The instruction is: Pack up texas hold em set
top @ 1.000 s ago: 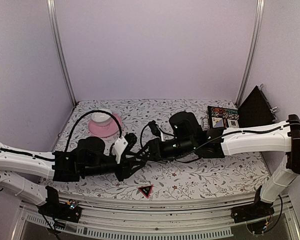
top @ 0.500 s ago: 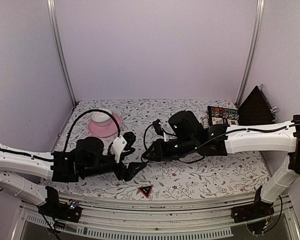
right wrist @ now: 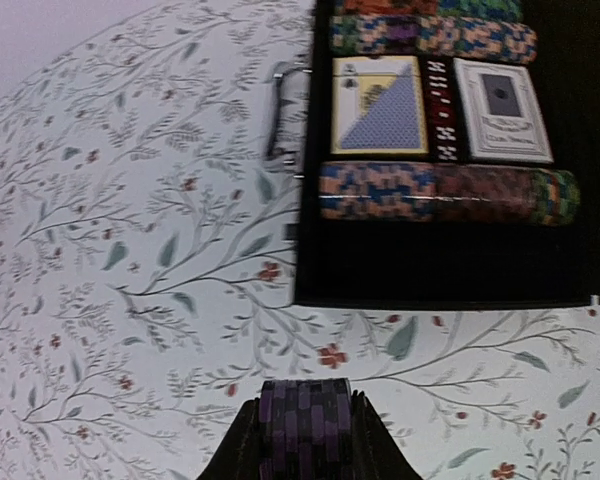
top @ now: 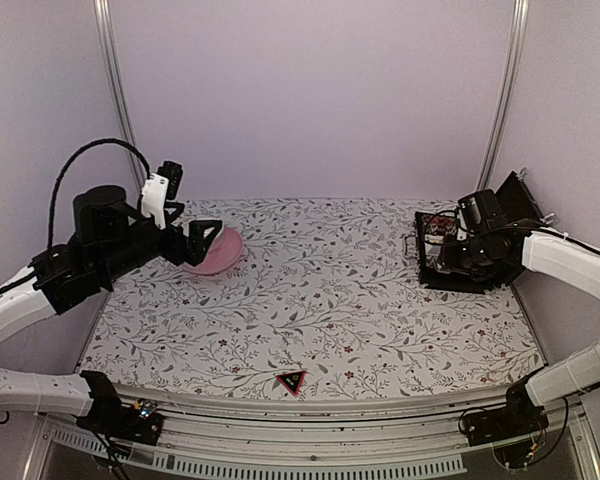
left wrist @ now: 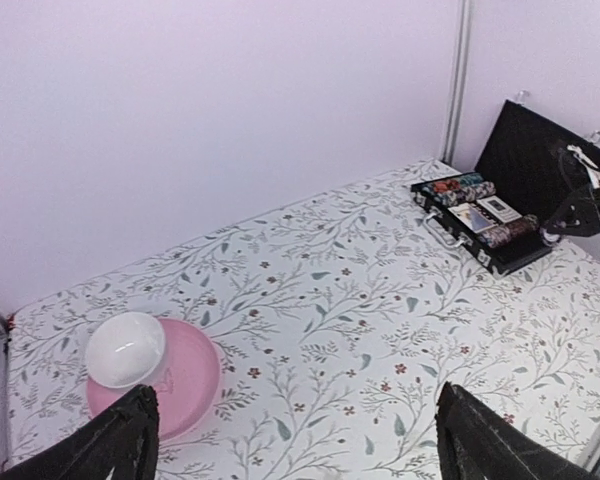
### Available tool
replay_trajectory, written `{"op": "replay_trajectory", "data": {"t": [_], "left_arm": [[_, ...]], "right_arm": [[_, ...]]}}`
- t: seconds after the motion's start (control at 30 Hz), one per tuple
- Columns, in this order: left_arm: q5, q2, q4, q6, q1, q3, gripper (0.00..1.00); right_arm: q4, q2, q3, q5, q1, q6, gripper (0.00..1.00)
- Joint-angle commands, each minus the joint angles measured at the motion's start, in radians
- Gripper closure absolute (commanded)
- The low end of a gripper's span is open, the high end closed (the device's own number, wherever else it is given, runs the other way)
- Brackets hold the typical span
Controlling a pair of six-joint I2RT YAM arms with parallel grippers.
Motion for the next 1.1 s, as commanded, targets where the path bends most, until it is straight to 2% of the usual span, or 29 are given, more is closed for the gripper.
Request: {"op": "replay_trajectory", "data": {"t": [0.0,0.13,0.2,0.37,0.57,1.07], "left_arm": [[0.027,-0.027,-0.182,0.067,0.145,0.066,0.03],[0.05,-0.039,-0.164,0.101,0.274,0.028,0.03],[0.085,-0.07,-0.114,0.1,0.291,-0.014,0.03],[0.061,-0.132,-0.09,0.109,0.302,-0.06,0.04],[0.076,-0.159,-0.07,0.109,0.302,-0.085,0.03],[0.125,-0.143,-0.063,0.102,0.303,-0.097,0.04]], "right_arm": [[-0.031,0.017,-0.032,0.065,-0.157,-0.167,0.98],[0.023,0.081,-0.028,0.093,-0.244,-0.259,0.98],[0.058,0.114,-0.028,0.089,-0.286,-0.301,0.98],[0.1,0.179,-0.017,0.067,-0.385,-0.355,0.98],[0.127,0.208,-0.02,0.083,-0.449,-0.364,0.98],[0.182,0.307,-0.003,0.048,-0.489,-0.384,0.98]]}}
